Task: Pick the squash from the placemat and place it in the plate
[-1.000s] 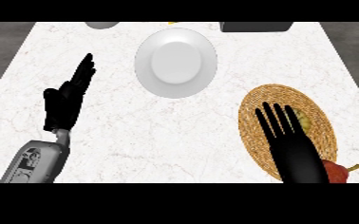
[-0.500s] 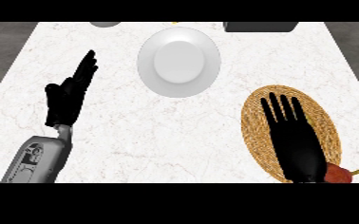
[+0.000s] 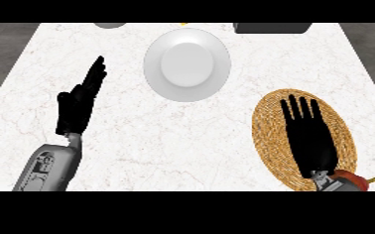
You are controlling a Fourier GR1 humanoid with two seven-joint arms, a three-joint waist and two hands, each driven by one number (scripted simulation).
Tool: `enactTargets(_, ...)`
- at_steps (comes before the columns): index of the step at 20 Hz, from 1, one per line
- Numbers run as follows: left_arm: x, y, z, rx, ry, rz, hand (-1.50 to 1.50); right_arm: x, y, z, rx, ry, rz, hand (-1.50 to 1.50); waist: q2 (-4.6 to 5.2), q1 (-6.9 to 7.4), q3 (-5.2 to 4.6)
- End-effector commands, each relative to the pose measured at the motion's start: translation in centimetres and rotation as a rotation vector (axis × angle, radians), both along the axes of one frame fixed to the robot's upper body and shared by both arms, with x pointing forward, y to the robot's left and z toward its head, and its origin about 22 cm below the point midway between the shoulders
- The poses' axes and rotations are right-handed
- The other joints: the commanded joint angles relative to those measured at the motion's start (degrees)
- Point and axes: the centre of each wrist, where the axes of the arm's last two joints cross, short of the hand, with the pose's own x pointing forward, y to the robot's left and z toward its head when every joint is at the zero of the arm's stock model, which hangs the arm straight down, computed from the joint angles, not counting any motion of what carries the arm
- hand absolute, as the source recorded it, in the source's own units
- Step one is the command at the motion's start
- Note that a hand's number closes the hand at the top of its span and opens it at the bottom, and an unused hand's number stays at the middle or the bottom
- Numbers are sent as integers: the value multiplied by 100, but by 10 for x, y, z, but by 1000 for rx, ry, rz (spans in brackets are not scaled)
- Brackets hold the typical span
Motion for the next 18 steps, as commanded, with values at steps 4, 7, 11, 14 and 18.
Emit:
enactTargets(4,9,-6,11,-5,-12,9,0,7,-12,-23,-43,54,-45,-150,0,-8,0)
enactTargets(7,-10,7,6,-8,15,1,0,2,-40,-22,-38,47,-47,-150,-5,-6,0)
enactTargets(11,2,3,10,12,-16,-3,0,13,-39,-40,-21,49,-68,-150,-2,-7,0)
enactTargets(14,-7,18,10,-1,4,5,0,33,-23,-28,-81,53,-83,-150,-2,17,-1)
enactTargets(18,-5,-1,-1,12,-6,-2,0,39,-57,-21,-41,-33,16,150,-1,5,0)
